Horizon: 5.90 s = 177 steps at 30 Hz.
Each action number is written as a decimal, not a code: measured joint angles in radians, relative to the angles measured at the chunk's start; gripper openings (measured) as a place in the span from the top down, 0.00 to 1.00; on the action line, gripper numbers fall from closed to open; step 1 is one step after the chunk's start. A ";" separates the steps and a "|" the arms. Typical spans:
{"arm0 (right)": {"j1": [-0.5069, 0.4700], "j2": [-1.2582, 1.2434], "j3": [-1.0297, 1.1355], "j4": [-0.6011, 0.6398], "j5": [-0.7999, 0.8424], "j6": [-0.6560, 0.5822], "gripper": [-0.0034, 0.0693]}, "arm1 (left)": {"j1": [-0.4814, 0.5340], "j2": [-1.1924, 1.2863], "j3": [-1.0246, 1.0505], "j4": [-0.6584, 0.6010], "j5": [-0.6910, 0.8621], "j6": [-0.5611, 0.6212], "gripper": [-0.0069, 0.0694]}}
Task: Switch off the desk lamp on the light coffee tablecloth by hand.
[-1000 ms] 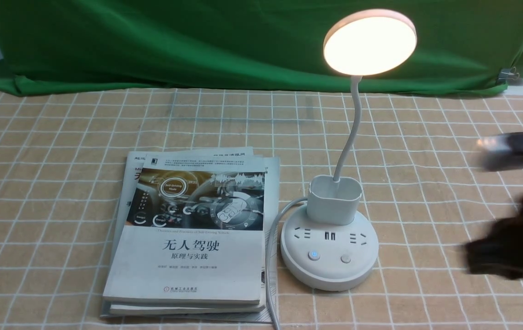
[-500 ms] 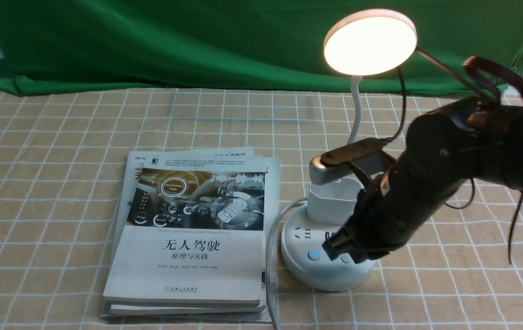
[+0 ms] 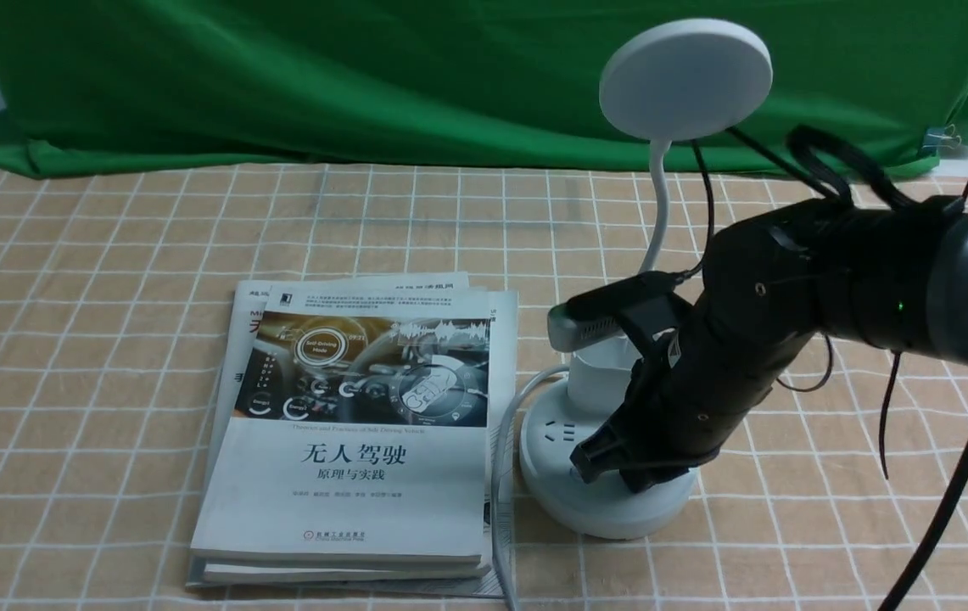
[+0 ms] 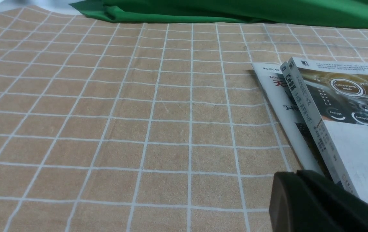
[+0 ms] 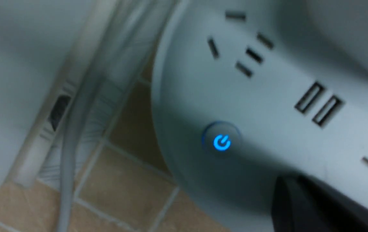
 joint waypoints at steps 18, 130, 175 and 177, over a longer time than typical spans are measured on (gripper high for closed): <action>0.000 -0.069 0.011 -0.002 -0.001 0.000 0.90 | 0.000 0.000 0.000 0.000 0.000 0.000 0.90; -0.432 -1.859 1.222 -0.044 -0.592 -0.051 0.87 | 0.000 0.000 0.000 0.000 0.001 0.000 0.90; -0.432 -1.859 1.222 -0.044 -0.591 -0.053 0.72 | 0.000 0.000 0.000 0.000 0.001 0.000 0.90; -0.432 -1.859 1.222 -0.044 -0.591 -0.053 0.71 | 0.000 0.000 0.000 0.000 0.001 0.000 0.90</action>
